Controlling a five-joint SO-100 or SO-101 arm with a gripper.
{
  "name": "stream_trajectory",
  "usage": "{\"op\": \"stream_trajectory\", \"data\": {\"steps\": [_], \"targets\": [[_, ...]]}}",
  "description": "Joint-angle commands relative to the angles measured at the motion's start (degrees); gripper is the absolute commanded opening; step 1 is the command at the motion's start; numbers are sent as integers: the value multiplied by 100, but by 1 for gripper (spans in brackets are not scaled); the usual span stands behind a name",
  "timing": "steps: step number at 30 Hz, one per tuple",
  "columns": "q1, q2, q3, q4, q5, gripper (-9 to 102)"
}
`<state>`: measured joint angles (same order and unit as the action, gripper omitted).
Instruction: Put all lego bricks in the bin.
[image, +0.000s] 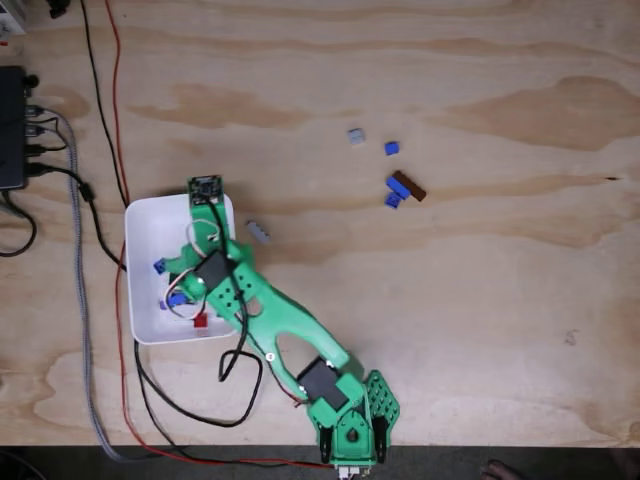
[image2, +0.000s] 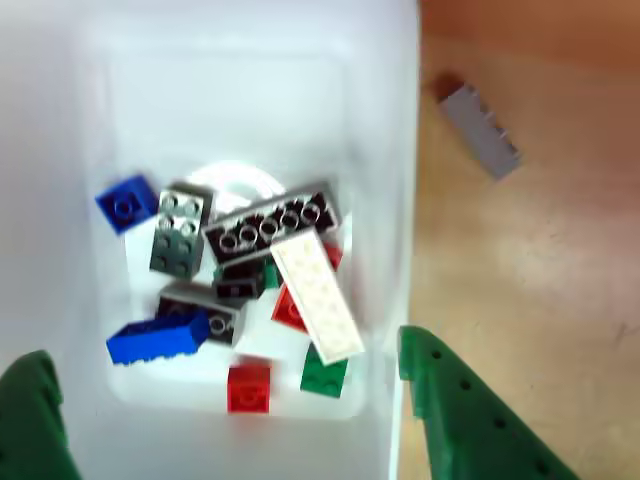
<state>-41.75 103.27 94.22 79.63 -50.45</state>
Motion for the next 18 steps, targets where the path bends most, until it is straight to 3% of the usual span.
{"op": "stream_trajectory", "data": {"steps": [1,4,6,11,18], "targets": [[2303,1415,167,-589,-483,44],[3533,1573,1081,-967,-1521,43],[3709,1397,1942,-1063,-2294,39],[2962,510,3155,-1890,-3331,30],[2039,-141,3120,-2979,-3322,31]]}}
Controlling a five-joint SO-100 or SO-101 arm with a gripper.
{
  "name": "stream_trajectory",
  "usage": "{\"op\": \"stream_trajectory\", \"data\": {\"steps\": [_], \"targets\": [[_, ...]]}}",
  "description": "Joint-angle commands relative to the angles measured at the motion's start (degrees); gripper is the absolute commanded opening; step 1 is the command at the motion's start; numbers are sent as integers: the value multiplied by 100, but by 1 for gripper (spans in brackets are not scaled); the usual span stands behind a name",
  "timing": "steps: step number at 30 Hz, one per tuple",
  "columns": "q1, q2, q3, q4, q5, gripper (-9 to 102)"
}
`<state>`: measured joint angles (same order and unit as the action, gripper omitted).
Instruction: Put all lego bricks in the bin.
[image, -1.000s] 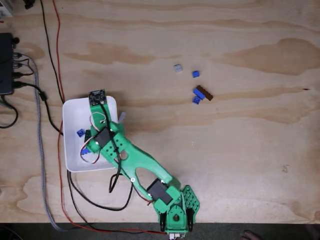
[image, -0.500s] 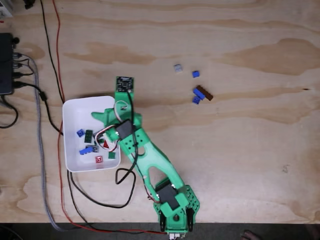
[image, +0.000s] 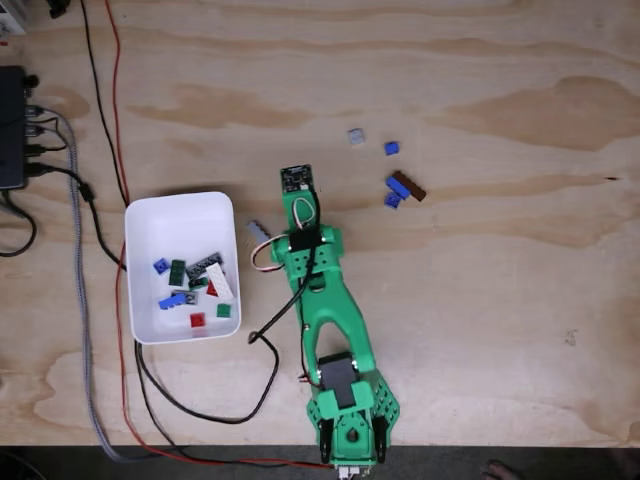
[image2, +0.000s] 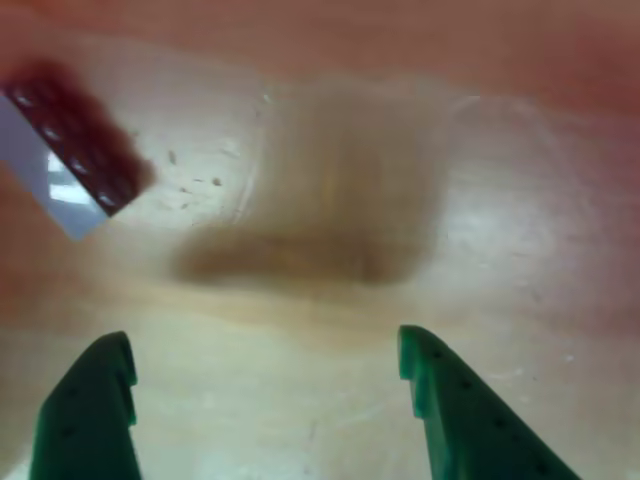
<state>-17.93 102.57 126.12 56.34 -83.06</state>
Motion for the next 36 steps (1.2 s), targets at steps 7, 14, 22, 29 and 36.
{"op": "stream_trajectory", "data": {"steps": [7,14,22,29,36], "targets": [[-703,-255,211,-1978,-272,26],[-1063,-176,606,-2610,-483,22],[-1354,-97,703,-2927,-501,1],[-1371,598,1125,-2918,-70,0],[70,3401,439,-1986,246,0]]}}
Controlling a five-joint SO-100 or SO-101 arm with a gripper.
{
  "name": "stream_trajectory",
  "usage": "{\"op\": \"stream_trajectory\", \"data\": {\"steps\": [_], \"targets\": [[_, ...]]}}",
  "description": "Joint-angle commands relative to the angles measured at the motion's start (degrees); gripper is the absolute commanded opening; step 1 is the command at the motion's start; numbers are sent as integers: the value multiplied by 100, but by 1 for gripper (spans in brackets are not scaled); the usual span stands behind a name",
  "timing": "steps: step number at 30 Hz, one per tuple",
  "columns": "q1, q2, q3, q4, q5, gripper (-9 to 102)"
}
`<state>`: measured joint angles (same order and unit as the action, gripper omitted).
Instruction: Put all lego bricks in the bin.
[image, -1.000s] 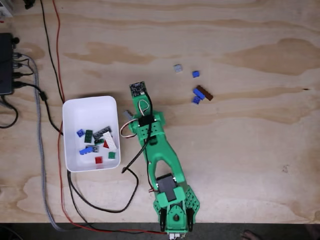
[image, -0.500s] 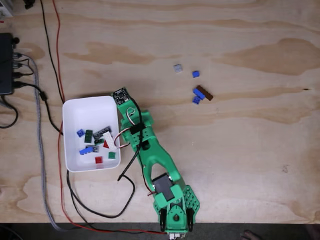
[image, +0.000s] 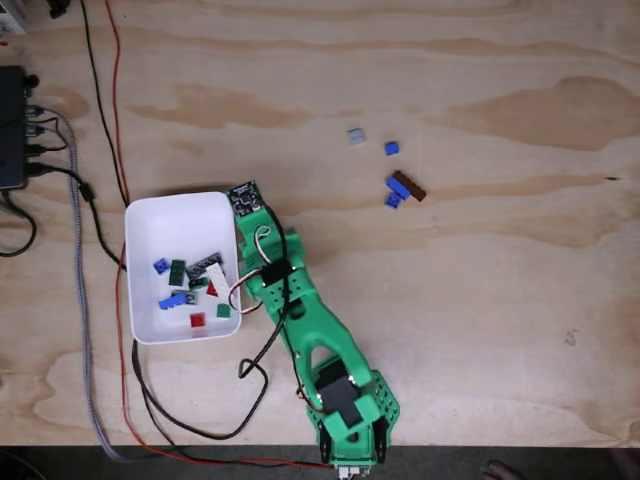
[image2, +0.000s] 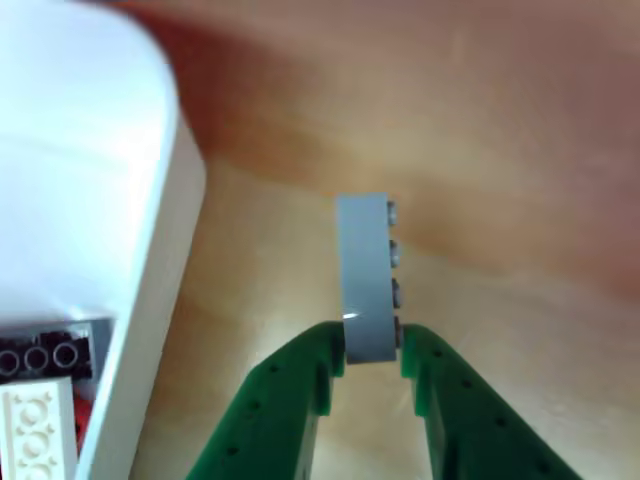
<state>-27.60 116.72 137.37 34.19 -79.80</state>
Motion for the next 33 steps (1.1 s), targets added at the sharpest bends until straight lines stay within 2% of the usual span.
{"op": "stream_trajectory", "data": {"steps": [1,3,8,12,16,18,20,22,25,27,30,33], "targets": [[1318,2039,-870,255,-114,0],[1283,1925,-1125,571,-123,0],[-448,1055,-2162,1617,1266,0],[-1828,281,-2953,2092,2285,0],[-2461,-466,-3507,2408,2927,0],[-2417,-606,-3507,2355,2971,13],[-2197,-598,-3366,2215,2944,28],[-1828,-483,-3270,2039,2900,33],[-984,-132,-3234,2065,2830,33],[88,255,-3199,2145,2637,33],[1863,589,-2443,1784,1441,29],[2795,439,-1424,1898,264,21]]}}
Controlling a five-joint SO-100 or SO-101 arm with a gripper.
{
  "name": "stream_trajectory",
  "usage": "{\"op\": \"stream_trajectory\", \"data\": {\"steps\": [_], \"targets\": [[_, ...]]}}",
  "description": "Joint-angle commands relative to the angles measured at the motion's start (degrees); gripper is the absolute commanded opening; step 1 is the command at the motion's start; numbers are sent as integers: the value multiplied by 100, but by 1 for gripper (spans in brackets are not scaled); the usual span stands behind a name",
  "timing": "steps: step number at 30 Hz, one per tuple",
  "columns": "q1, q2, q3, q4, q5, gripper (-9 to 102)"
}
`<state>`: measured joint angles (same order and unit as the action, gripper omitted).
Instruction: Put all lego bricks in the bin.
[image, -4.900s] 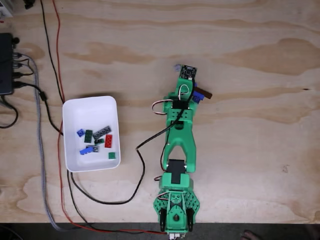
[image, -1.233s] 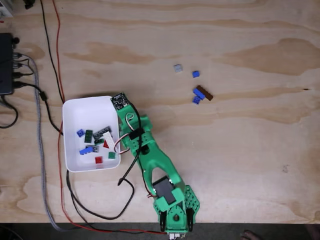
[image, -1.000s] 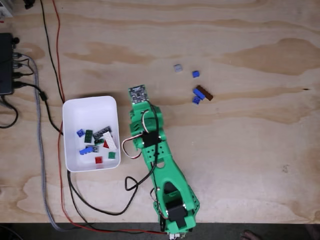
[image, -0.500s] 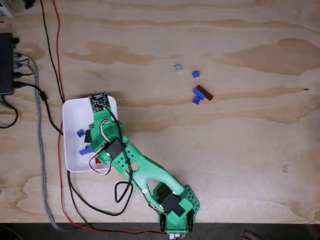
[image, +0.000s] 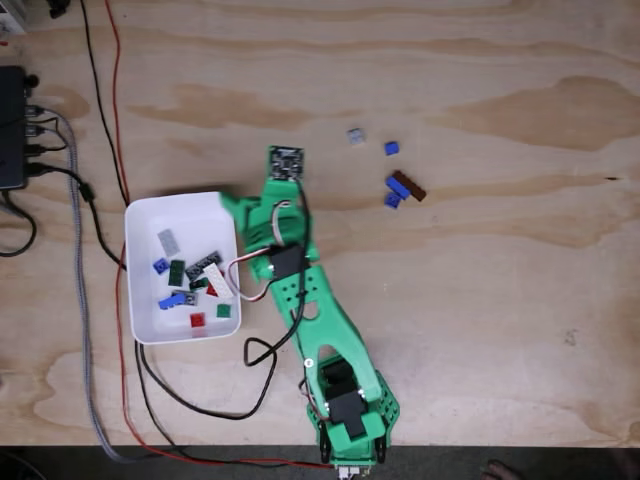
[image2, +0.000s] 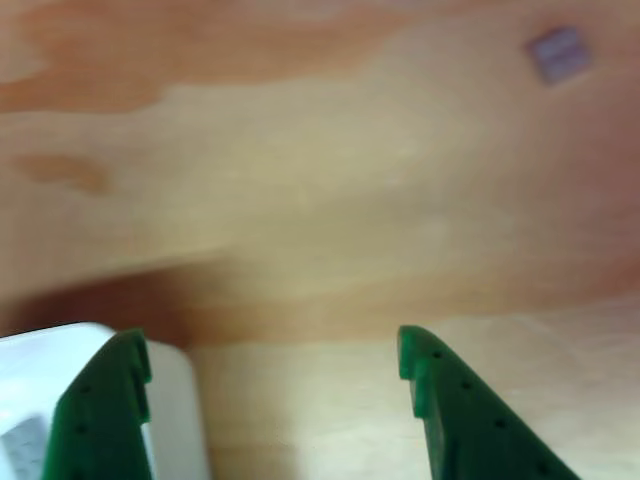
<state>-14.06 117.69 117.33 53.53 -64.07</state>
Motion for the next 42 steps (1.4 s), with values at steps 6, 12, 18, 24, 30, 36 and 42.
{"op": "stream_trajectory", "data": {"steps": [6,12,18,24,30,36,42], "targets": [[2074,-9,2663,-2101,-1705,18],[2610,-422,2593,-3067,-1740,18],[2909,-1415,1942,-3287,-1863,17],[2944,-2074,1758,-3674,-1793,15],[2892,-2408,1503,-3709,-1740,7],[2795,-2470,1406,-3683,-1688,19],[2839,-2479,1301,-3718,-1740,23]]}}
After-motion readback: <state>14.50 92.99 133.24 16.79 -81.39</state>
